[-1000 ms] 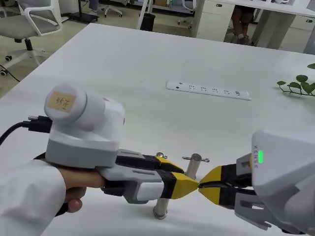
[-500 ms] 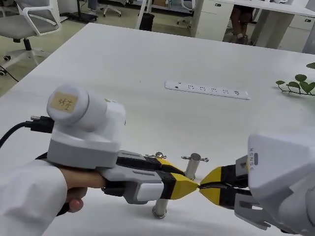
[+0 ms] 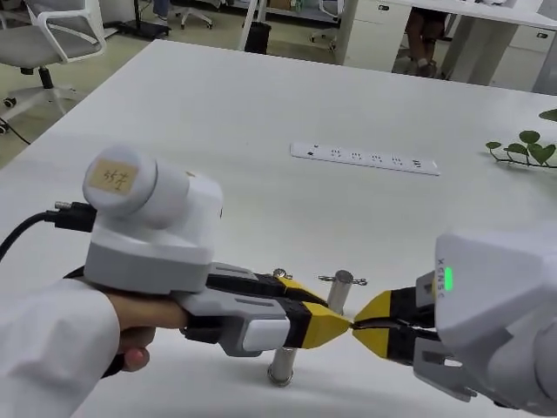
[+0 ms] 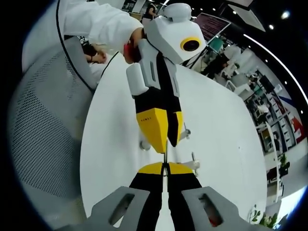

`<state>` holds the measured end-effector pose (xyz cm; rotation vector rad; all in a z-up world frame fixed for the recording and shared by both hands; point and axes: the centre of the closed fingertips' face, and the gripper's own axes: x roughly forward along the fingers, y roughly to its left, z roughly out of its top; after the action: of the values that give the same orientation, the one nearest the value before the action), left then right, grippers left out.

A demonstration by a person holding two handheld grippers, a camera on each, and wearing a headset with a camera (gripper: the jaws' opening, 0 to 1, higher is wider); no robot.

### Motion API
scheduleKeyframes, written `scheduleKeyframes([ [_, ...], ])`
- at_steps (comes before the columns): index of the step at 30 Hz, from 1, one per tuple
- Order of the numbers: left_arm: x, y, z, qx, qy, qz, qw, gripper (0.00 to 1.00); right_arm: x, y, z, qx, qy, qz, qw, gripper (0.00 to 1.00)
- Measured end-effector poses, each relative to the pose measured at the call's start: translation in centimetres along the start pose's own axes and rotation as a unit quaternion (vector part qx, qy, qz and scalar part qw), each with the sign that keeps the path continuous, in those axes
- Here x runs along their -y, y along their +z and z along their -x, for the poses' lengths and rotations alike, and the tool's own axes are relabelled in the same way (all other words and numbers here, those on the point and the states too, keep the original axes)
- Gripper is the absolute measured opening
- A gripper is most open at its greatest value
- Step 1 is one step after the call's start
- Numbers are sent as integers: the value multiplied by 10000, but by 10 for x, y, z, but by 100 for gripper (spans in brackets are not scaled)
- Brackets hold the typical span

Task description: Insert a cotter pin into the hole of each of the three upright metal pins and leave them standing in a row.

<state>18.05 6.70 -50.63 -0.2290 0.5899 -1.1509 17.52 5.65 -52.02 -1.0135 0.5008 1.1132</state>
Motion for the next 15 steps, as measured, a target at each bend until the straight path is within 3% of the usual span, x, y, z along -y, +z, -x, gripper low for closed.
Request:
scheduleKeyframes([
  [15,0,-1,0,-15,3,-6,10000,15,-1,0,-1,-26,-27,23,10000,0],
])
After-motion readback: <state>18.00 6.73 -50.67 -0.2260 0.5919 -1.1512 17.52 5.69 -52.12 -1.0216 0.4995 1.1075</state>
